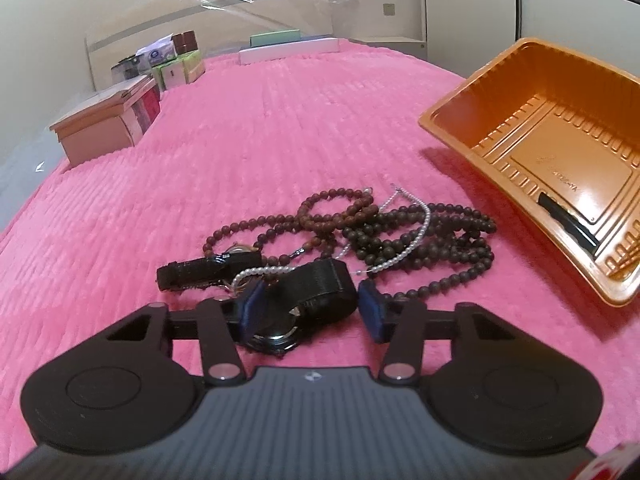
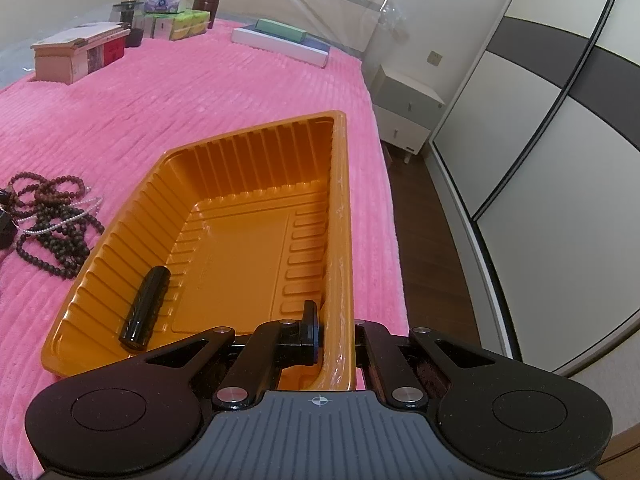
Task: Organize jewelry
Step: 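Move the left tool to the black watch and close on it, then carry the black watch into the tray and open the left tool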
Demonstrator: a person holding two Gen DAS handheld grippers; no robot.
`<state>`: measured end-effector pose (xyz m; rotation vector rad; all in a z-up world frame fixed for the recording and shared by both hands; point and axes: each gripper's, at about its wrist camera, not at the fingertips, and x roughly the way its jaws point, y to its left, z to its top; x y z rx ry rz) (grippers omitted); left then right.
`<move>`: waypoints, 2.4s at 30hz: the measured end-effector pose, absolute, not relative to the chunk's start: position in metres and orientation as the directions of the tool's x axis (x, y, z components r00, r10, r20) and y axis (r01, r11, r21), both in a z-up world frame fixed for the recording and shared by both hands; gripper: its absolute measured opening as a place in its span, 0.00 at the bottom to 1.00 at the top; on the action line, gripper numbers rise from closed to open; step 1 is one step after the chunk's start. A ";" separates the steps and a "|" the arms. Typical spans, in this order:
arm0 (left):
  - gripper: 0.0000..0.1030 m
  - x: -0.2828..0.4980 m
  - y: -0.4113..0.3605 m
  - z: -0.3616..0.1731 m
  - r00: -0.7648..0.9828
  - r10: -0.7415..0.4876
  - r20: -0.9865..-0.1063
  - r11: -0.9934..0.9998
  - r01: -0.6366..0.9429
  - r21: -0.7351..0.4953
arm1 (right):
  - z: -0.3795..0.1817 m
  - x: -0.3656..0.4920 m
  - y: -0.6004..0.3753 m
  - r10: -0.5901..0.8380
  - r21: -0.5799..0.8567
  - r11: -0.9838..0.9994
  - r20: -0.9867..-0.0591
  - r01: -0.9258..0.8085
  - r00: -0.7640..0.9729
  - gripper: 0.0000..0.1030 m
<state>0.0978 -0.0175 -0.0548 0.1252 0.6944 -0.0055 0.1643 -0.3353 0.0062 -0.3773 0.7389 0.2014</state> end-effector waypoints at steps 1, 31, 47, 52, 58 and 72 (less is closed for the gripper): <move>0.44 0.098 -0.017 -0.055 0.768 0.035 -0.640 0.992 0.049 0.114 | 0.006 0.164 -0.335 0.047 -0.263 0.914 -0.688 -0.309 0.724 0.03; 0.46 0.072 -0.031 -0.062 0.801 0.041 -0.597 0.964 0.125 0.233 | 0.007 0.162 -0.335 0.044 -0.267 0.914 -0.685 -0.307 0.728 0.03; 0.31 0.079 -0.040 -0.067 0.803 0.072 -0.591 0.927 0.164 0.337 | 0.004 0.162 -0.334 0.040 -0.267 0.915 -0.685 -0.301 0.727 0.03; 0.27 0.073 -0.030 -0.049 0.801 0.062 -0.595 0.945 0.144 0.293 | 0.004 0.161 -0.334 0.039 -0.268 0.915 -0.685 -0.301 0.728 0.03; 0.26 0.056 -0.019 -0.027 0.801 0.027 -0.598 0.960 0.146 0.238 | 0.004 0.161 -0.333 0.039 -0.268 0.915 -0.684 -0.300 0.728 0.03; 0.26 0.048 -0.039 -0.001 0.808 -0.090 -0.583 0.964 0.217 0.152 | 0.004 0.159 -0.331 0.041 -0.265 0.917 -0.682 -0.299 0.730 0.03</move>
